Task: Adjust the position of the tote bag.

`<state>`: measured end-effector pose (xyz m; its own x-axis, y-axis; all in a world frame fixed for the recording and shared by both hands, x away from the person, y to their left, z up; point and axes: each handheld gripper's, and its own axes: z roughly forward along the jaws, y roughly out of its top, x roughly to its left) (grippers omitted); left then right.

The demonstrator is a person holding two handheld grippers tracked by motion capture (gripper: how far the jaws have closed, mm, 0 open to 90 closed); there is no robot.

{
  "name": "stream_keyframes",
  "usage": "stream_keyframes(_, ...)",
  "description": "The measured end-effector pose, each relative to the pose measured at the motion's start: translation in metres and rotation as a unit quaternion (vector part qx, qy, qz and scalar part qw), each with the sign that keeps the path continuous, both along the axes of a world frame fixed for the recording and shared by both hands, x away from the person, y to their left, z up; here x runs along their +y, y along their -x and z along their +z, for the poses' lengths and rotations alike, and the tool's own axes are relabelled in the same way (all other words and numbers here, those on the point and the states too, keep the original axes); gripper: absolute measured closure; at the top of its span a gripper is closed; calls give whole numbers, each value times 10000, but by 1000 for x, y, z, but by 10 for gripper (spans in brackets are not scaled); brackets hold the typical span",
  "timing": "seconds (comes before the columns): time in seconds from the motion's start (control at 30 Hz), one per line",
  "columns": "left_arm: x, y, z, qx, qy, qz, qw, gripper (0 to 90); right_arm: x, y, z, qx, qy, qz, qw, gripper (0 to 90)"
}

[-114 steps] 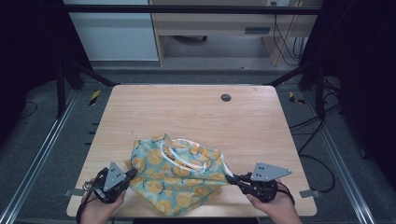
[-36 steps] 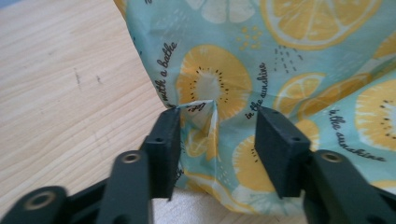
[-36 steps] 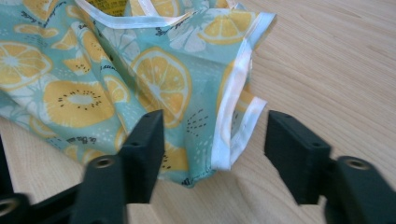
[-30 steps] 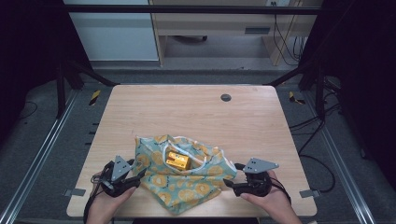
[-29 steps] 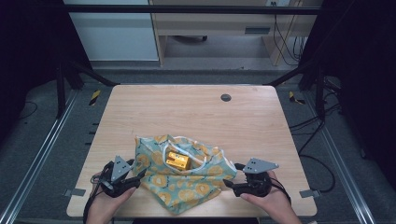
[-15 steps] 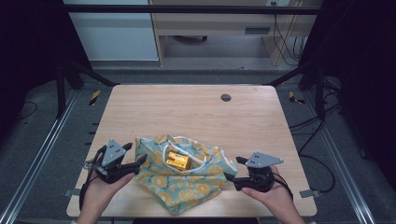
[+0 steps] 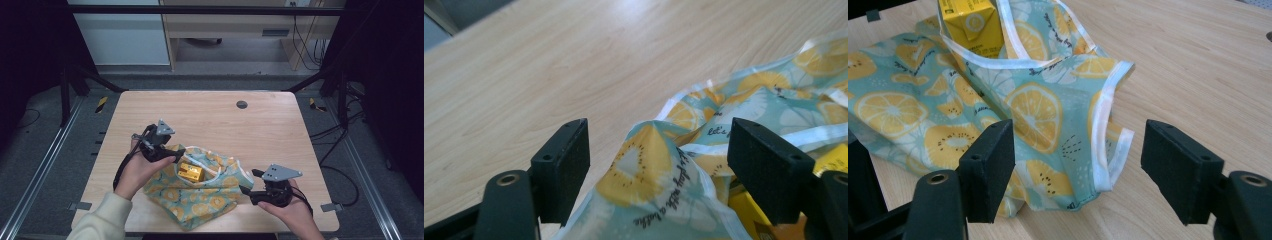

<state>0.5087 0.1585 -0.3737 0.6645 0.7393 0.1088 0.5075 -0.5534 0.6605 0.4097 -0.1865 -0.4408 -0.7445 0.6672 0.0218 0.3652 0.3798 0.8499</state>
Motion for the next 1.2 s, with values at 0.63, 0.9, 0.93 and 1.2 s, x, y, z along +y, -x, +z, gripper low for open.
stream_keyframes(0.63, -9, -22, -13, 618, -636, -250, 9957, 744, 3, -14, 16, -53, -89, -41, 9999, 308)
stream_keyframes(0.9, -6, -15, -6, 241, -403, -246, 9986, 875, 20, -48, 27, 387, 21, 136, 9992, 398)
stream_keyframes(0.93, -5, -15, -5, 212, -369, -244, 9988, 878, 22, -52, 25, 472, 10, 114, 9988, 400)
stream_keyframes(1.2, 1, -10, 0, -85, -143, -170, 9997, 882, 25, -72, 11, 1099, -193, 328, 9932, 659)
